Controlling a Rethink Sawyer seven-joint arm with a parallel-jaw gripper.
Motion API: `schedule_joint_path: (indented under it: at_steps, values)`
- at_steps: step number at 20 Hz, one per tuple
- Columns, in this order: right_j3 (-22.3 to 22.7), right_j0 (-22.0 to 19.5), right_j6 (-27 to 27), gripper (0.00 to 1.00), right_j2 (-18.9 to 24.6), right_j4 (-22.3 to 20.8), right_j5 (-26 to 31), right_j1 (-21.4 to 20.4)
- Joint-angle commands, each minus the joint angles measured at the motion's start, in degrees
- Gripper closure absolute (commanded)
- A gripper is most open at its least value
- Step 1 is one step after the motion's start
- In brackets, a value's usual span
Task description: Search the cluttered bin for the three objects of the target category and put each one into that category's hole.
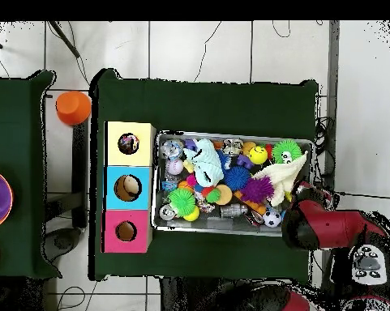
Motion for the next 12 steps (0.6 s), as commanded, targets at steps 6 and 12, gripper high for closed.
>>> schedule_joint_path:
  at_steps: [6, 12]
  values:
    - [8.7, -15.21, -7.79, 1.0, 20.68, -1.94, 10.76, -9.4]
    - [14.54, -18.42, -2.5, 1.0, 25.03, 4.62, 13.01, -12.99]
